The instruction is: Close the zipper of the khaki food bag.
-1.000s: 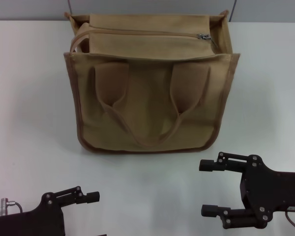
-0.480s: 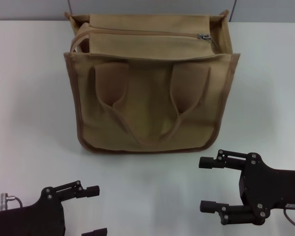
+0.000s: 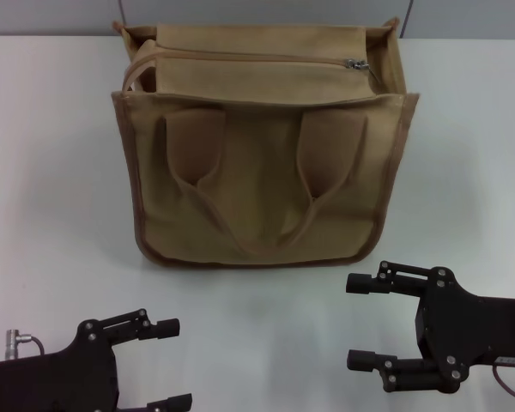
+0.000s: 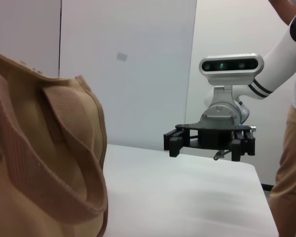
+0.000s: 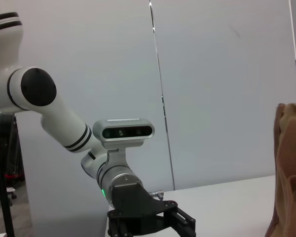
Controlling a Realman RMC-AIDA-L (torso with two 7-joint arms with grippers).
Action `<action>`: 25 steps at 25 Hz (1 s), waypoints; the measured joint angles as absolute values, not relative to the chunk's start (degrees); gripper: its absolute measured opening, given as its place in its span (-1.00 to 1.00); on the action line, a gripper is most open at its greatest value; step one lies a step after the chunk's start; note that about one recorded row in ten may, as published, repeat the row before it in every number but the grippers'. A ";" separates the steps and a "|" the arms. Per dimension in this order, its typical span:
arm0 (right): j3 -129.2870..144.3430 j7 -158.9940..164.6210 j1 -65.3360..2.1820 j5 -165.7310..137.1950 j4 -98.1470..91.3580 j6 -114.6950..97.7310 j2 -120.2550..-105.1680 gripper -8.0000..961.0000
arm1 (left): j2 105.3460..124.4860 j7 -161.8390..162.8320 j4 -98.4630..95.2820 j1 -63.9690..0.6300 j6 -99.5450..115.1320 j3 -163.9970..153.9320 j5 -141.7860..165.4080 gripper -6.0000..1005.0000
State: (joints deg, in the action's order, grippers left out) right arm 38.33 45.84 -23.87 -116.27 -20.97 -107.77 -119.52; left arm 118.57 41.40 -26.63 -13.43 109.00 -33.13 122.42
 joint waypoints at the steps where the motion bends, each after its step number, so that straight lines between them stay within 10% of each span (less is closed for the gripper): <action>1: 38.33 45.84 -23.87 -116.27 -20.97 -107.77 -119.52 0.60 | 118.57 41.40 -26.63 -13.43 109.00 -33.13 122.42 0.55; 25: 38.23 43.57 -24.00 -116.18 -19.16 -106.58 -119.57 0.60 | 118.56 41.59 -26.60 -15.03 111.14 -33.13 120.87 0.55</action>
State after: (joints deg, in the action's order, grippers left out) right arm 38.23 43.57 -24.00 -116.18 -19.16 -106.58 -119.57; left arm 118.56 41.59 -26.60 -15.03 111.14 -33.13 120.87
